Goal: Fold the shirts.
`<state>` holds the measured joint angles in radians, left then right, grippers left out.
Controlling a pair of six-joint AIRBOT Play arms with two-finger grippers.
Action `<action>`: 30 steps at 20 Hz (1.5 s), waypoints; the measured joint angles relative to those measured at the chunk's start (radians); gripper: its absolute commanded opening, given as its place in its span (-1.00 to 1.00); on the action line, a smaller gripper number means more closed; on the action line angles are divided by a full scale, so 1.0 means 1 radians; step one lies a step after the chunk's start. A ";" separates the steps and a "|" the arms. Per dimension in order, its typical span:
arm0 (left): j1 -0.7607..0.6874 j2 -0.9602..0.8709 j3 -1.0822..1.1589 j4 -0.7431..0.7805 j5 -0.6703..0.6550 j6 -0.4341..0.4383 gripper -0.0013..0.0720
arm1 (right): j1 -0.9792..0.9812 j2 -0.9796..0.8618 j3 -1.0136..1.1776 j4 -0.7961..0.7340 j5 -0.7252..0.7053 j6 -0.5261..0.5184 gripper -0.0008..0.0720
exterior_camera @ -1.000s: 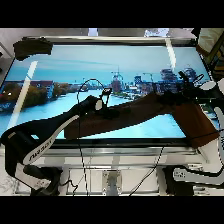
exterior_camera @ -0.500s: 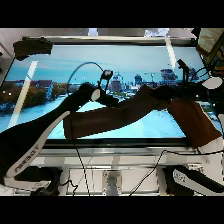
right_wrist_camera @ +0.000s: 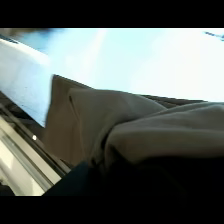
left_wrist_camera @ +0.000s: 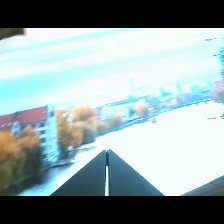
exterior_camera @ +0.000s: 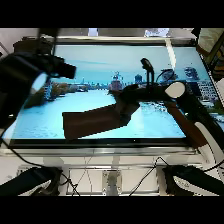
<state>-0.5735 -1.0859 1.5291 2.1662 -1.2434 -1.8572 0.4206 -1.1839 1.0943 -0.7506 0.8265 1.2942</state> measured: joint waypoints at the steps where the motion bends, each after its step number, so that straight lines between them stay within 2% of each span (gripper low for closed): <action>1: 0.018 0.024 0.003 0.023 -0.022 -0.002 -0.94 | 0.047 -0.008 0.000 0.019 -0.047 0.006 -0.92; 5: 0.063 0.074 0.006 0.061 -0.087 -0.004 -0.94 | 0.194 -0.061 0.000 0.134 -0.186 -0.001 -0.91; 8: 0.074 0.087 0.006 0.067 -0.105 -0.003 -0.94 | 0.289 -0.115 0.000 0.282 -0.258 -0.074 -0.88; 9: 0.077 0.089 0.006 0.073 -0.112 -0.003 -0.94 | 0.322 -0.134 0.000 0.349 -0.288 -0.111 -0.58; 10: 0.078 0.090 0.006 0.072 -0.113 -0.003 -0.94 | 0.351 -0.150 0.000 0.412 -0.315 -0.143 0.01; 11: 0.079 0.091 0.006 0.065 -0.114 -0.003 -0.94 | 0.380 -0.163 0.000 0.479 -0.352 -0.177 0.40; 15: 0.081 0.093 0.006 0.054 -0.130 -0.004 -0.94 | 0.440 -0.191 0.000 0.635 -0.456 -0.249 0.44; 19: 0.081 0.093 0.006 0.034 -0.139 -0.005 -0.94 | 0.447 -0.199 0.000 0.703 -0.496 -0.276 0.44; 22: 0.081 0.094 0.005 -0.002 -0.142 -0.005 -0.94 | 0.418 -0.200 0.000 0.635 -0.502 -0.302 0.43; 24: 0.081 0.094 -0.006 -0.051 -0.145 -0.005 -0.94 | 0.372 -0.201 0.000 0.527 -0.488 -0.270 0.43; 26: 0.081 0.094 -0.044 -0.109 -0.151 -0.005 -0.94 | 0.304 -0.201 0.000 0.372 -0.443 -0.174 0.43; 30: 0.081 0.094 -0.232 -0.192 -0.195 -0.020 -0.94 | 0.149 -0.201 -0.001 0.000 -0.270 0.106 0.43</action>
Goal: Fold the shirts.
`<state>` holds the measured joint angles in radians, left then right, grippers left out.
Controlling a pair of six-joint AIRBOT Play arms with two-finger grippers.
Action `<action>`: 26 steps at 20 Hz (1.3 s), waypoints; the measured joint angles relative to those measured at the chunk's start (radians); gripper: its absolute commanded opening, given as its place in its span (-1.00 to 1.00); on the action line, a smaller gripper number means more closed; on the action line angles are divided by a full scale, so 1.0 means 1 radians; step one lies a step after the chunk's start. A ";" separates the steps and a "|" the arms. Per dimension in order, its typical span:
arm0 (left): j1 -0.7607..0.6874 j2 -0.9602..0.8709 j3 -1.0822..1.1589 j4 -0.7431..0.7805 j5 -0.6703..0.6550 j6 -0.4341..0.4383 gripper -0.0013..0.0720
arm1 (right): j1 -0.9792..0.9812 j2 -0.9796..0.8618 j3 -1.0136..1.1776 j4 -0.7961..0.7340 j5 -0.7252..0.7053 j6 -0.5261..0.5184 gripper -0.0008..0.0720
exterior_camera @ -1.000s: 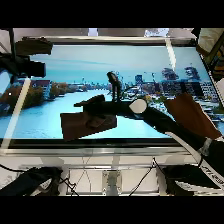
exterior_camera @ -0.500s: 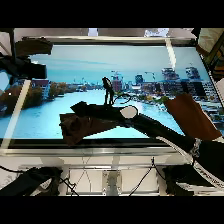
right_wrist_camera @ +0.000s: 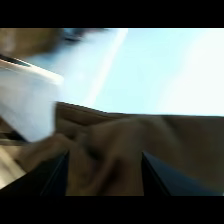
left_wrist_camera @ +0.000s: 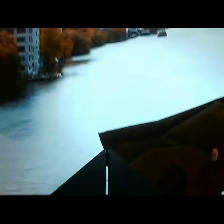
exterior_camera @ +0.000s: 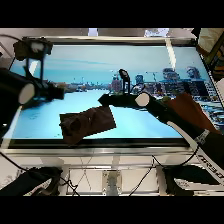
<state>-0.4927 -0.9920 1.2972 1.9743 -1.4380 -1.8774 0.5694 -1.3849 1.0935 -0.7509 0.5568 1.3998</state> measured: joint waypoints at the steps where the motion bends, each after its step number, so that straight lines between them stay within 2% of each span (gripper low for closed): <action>1: 0.000 0.000 -0.056 -0.034 0.001 -0.005 -0.94 | -0.027 -0.001 0.000 -0.058 0.029 0.040 0.43; 7: 0.000 -0.001 -0.292 -0.291 0.090 -0.035 -0.94 | -0.092 -0.013 -0.001 -0.232 0.116 0.126 0.43; 12: 0.000 -0.002 -0.375 -0.360 0.089 -0.096 -0.94 | -0.101 -0.016 -0.001 -0.308 0.131 0.140 0.43; 17: 0.000 -0.002 -0.419 -0.353 0.109 -0.134 -0.94 | -0.103 -0.016 -0.001 -0.328 0.132 0.145 0.43; 26: 0.000 -0.068 -0.505 -0.175 0.224 -0.236 -0.94 | -0.103 -0.016 -0.001 -0.333 0.134 0.148 0.43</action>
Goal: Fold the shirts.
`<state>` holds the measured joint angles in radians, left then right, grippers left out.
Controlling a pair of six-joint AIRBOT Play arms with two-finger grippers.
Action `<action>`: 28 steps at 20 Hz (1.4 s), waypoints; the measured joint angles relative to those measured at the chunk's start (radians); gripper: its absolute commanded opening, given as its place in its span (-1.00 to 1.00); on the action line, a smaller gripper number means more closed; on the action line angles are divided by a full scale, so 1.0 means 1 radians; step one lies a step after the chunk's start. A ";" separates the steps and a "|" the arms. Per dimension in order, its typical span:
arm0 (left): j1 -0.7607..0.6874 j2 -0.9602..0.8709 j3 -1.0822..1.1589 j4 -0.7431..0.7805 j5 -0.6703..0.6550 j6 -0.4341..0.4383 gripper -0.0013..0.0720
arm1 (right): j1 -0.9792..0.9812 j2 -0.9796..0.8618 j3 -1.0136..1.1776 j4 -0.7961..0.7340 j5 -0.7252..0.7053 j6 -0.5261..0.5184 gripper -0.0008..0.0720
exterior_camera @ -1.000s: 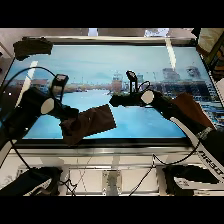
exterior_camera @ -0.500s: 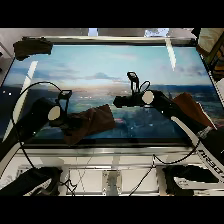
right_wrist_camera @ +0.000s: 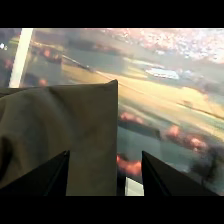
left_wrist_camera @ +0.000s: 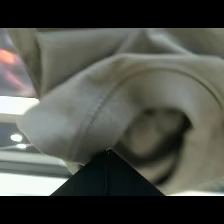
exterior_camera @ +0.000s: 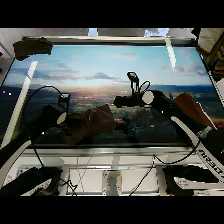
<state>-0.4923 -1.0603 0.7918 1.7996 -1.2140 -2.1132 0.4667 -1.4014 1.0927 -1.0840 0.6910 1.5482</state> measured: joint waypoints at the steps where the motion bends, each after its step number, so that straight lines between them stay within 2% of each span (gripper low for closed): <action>1: 0.003 -0.012 -0.002 0.059 0.014 -0.012 -0.94 | 0.000 0.000 0.000 0.000 0.001 0.000 0.43; 5: 0.087 -0.034 0.014 0.385 -0.022 -0.185 -0.94 | 0.000 0.000 0.000 0.005 0.015 0.000 0.43; 7: 0.172 -0.038 0.035 0.463 -0.056 -0.255 -0.94 | 0.000 0.000 0.000 0.007 0.029 0.001 0.43; 9: 0.244 -0.039 0.049 0.480 -0.078 -0.281 -0.94 | 0.000 -0.004 0.000 0.008 0.049 0.001 0.43; 14: 0.311 -0.033 0.073 0.474 -0.096 -0.271 -0.94 | -0.002 -0.095 0.000 0.080 0.115 -0.015 0.43; 21: 0.326 0.046 0.139 0.481 -0.105 -0.241 -0.94 | -0.059 -0.244 0.000 0.465 0.168 -0.245 0.46; 28: 0.327 0.258 0.190 0.491 -0.071 -0.217 -0.94 | -0.138 -0.303 0.002 0.603 0.201 -0.306 0.46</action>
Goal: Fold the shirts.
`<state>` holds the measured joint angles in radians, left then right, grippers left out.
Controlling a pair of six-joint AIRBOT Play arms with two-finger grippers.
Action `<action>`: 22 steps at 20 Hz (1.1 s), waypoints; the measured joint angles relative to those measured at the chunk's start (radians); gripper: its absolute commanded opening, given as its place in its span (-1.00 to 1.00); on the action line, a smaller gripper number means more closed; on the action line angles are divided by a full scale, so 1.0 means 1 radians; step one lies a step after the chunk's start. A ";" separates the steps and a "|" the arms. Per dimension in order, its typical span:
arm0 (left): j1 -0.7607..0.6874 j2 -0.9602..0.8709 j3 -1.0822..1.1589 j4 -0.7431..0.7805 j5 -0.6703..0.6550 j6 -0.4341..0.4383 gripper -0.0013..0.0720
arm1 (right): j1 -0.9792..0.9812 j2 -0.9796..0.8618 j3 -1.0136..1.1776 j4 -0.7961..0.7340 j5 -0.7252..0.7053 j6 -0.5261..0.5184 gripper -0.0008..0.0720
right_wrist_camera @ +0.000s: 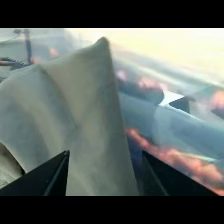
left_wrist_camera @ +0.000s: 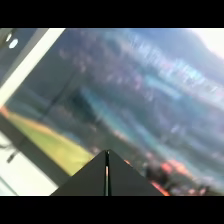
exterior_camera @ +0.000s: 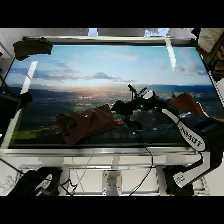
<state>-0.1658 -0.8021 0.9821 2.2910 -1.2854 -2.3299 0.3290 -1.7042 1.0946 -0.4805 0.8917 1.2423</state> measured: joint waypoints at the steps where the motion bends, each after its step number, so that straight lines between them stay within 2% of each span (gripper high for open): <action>1: 0.000 0.034 0.003 0.002 0.002 0.002 -0.94 | 0.000 -0.011 0.000 0.016 0.005 -0.003 0.46; 5: 0.000 0.156 0.007 0.003 0.010 0.027 -0.94 | 0.019 -0.049 0.000 0.108 0.009 -0.032 0.45; 9: 0.000 0.237 0.008 0.002 0.012 0.044 -0.94 | 0.053 -0.068 0.000 0.219 0.009 -0.084 0.33; 10: 0.000 0.248 0.008 0.002 0.010 0.045 -0.94 | 0.062 -0.073 0.000 0.240 0.010 -0.094 0.19; 11: 0.000 0.258 0.008 -0.001 0.009 0.048 -0.94 | 0.069 -0.075 0.000 0.252 0.012 -0.101 -0.16; 12: 0.000 0.265 0.008 -0.006 0.009 0.049 -0.94 | 0.076 -0.078 0.000 0.271 0.019 -0.108 -0.64; 13: 0.000 0.270 0.008 -0.007 0.005 0.051 -0.94 | 0.080 -0.079 0.000 0.293 0.029 -0.122 -0.90; 19: 0.000 0.282 0.008 -0.014 -0.036 0.061 -0.94 | 0.030 -0.056 0.000 0.502 0.093 -0.291 -0.91; 22: 0.000 0.283 0.008 -0.016 -0.072 0.078 -0.94 | -0.081 0.035 0.000 0.473 0.102 -0.335 -0.91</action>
<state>-0.1658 -0.5194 0.9901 2.2749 -1.3579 -2.2520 0.2478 -1.6688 1.0946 -0.0071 0.9939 0.9070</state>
